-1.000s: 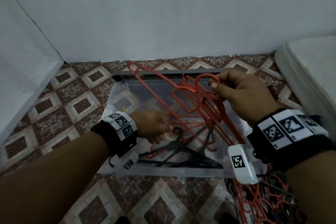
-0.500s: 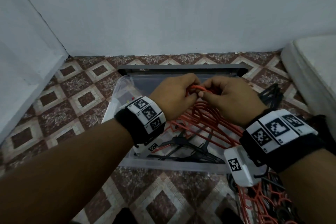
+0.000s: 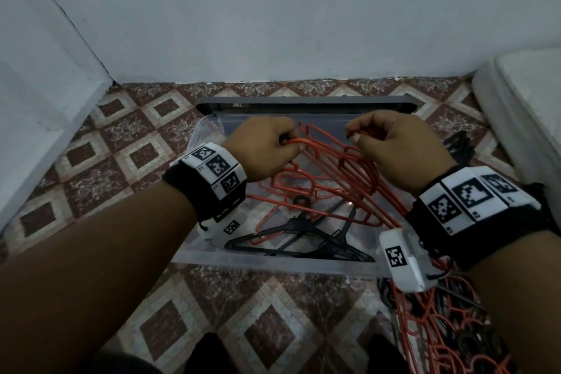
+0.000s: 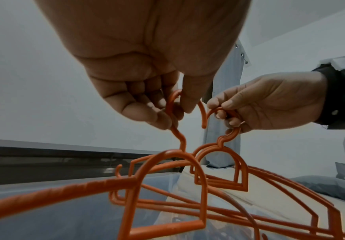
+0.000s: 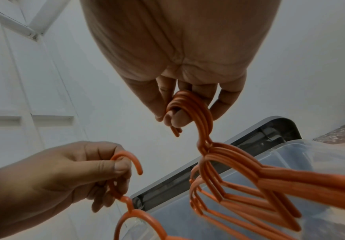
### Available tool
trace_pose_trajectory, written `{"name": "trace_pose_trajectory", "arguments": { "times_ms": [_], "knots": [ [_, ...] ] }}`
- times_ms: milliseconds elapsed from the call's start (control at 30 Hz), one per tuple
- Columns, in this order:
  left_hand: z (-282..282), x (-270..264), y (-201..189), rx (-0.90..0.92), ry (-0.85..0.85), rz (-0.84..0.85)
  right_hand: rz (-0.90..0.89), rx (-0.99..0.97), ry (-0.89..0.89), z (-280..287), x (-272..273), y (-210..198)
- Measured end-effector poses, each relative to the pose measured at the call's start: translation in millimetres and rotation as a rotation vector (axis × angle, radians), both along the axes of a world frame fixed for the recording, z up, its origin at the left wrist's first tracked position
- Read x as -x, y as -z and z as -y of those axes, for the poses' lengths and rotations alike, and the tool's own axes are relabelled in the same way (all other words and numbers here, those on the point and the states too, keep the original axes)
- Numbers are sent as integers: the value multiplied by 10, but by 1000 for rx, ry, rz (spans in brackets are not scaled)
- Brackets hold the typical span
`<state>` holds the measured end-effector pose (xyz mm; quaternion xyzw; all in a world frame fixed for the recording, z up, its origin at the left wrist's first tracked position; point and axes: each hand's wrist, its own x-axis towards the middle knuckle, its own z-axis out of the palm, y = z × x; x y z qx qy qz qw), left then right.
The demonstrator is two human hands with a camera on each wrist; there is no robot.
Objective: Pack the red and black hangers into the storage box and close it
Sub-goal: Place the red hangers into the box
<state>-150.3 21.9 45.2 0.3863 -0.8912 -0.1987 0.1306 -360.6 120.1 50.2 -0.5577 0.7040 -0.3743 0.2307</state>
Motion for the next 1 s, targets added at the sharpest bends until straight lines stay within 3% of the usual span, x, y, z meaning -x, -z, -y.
{"name": "trace_pose_trajectory", "arguments": {
  "times_ms": [300,400,700,833,1000],
  "knots": [
    [75,-50,76,63,-66,192,-33,-15,71,15,16,9],
    [57,-46,55,62,-90,188,-27,-33,63,23,10,8],
    [-227,137,-124,-77,-90,-9,21,-65,24,24,-40,8],
    [-344,228,-168,-366,-102,-258,45,-131,-104,2,-114,-13],
    [-462,287,-221,-622,16,-397,136,-148,-219,-45,-153,-100]
  ]
}}
